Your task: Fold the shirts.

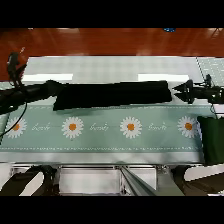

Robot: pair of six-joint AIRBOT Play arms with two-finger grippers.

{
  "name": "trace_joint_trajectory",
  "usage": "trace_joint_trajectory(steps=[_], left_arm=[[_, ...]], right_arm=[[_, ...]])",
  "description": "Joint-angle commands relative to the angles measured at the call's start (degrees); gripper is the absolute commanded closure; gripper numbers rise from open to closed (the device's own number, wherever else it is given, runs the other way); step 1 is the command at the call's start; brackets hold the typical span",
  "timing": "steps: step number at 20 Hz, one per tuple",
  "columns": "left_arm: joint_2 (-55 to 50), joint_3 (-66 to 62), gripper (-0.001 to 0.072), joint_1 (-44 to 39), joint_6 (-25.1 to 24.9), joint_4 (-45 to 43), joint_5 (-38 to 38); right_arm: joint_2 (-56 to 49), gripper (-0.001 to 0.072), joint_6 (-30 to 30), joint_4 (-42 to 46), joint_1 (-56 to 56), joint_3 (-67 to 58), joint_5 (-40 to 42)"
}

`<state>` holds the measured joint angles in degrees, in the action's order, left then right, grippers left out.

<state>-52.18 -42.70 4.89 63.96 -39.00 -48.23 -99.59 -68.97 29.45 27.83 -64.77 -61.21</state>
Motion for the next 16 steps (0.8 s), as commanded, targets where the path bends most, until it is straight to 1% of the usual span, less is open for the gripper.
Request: trace_joint_trajectory(steps=[1, 5, 6, 7, 8, 9, 12, 14, 15, 16], left_arm=[[-1.0, 1.1, 0.0199, -2.5, 0.2, 0.0, 1.1], [-1.1, 1.1, 0.0199, -2.8, 0.4, 0.0, 1.1], [-1.1, 1.1, 0.0199, -2.8, 0.4, 0.0, 1.1], [-1.1, 1.1, 0.0199, -2.8, 0.4, 0.0, 1.1], [-1.1, 1.1, 0.0199, -2.8, 0.4, 0.0, 1.1], [-1.1, 1.1, 0.0199, -2.8, 0.4, 0.0, 1.1], [-1.1, 1.1, 0.0200, -2.8, 0.3, 0.0, 1.1], [-1.1, 1.1, 0.0210, -2.8, 0.3, 0.0, 1.1], [-1.1, 1.1, 0.0377, -2.8, 0.3, 0.0, 1.1], [-1.1, 1.1, 0.0689, -3.1, 0.3, 0.0, 1.2]], right_arm=[[-3.7, 0.0295, -1.0, -1.9, -4.5, -2.8, 0.3], [-6.9, 0.0296, -3.0, -1.9, -9.7, -6.8, 1.3], [-7.4, 0.0320, -3.8, -1.9, -10.8, -7.8, 2.1], [-7.8, 0.0380, -4.4, -1.9, -11.7, -8.5, 3.0], [-7.7, 0.0542, -4.6, -1.9, -12.4, -8.9, 4.0], [-7.7, 0.0685, -3.9, -2.0, -12.7, -9.3, 3.8], [-6.3, 0.0689, -2.7, -0.9, -12.5, -10.0, 0.2], [-2.5, 0.0689, -2.8, 4.9, -12.0, -10.0, -1.6], [0.1, 0.0689, -3.5, 8.7, -11.8, -10.0, -2.7], [3.4, 0.0689, -3.9, 12.7, -11.8, -9.8, -3.8]])
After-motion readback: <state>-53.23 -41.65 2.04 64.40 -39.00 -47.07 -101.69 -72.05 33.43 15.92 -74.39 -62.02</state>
